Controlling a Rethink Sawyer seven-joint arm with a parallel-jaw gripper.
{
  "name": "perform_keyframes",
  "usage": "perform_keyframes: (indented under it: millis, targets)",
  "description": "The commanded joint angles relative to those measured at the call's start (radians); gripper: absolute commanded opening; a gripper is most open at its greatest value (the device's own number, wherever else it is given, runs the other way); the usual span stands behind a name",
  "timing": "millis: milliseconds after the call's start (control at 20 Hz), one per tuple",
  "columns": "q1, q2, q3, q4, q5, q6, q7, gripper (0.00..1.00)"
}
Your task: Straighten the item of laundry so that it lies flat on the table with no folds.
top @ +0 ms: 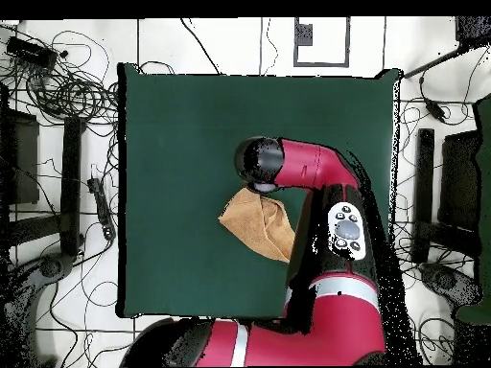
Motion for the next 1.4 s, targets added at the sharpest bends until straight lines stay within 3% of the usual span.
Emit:
perform_keyframes:
  millis: [50, 400, 1400]
  targets:
    - [0.049, 0.075, 0.046, -0.108, 0.025, 0.140, 0.154, 1.00]
    - [0.052, 0.079, 0.048, -0.161, 0.021, 0.146, 0.162, 1.00]
    - [0.046, 0.008, 0.049, -0.129, 0.033, 0.184, 0.148, 1.00]
